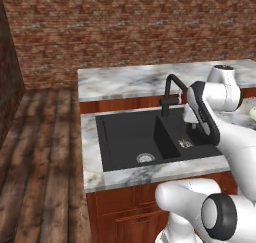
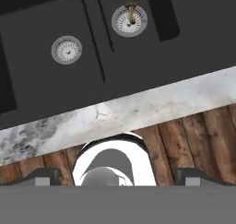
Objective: Pick the mushroom from the sink and place it in the bowl. Then pick the bowl and place it in the microwave. Then close the microwave door and press the start button.
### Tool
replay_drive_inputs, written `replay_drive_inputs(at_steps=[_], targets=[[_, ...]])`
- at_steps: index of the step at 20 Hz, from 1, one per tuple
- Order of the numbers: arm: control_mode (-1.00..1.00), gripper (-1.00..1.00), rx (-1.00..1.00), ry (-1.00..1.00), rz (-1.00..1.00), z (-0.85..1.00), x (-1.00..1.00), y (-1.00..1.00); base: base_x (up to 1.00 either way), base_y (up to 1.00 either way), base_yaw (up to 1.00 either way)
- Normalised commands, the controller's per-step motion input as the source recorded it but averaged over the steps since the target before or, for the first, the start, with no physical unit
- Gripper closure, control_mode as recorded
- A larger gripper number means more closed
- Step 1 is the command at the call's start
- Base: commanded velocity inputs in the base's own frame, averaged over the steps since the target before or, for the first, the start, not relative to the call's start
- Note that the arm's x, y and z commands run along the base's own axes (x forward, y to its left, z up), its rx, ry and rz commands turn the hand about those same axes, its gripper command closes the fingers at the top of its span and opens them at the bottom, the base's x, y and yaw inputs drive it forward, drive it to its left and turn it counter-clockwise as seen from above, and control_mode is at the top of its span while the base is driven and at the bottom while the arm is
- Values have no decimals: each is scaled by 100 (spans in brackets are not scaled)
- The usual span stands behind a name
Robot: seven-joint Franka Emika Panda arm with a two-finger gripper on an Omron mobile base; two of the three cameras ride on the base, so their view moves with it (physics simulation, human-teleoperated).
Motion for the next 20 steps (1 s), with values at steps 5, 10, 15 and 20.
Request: replay_drive_inputs(at_steps=[5, 10, 15, 20], targets=[[-100, -100, 0, 24, -52, -55, 24, -67, 0, 0, 0], [-100, -100, 0, 15, -57, -19, 68, -4, 0, 0, 0], [-100, -100, 2, 7, -43, 0, 73, 17, 0, 0, 0], [-100, -100, 5, 5, -10, -46, 38, -16, 0, 0, 0]])
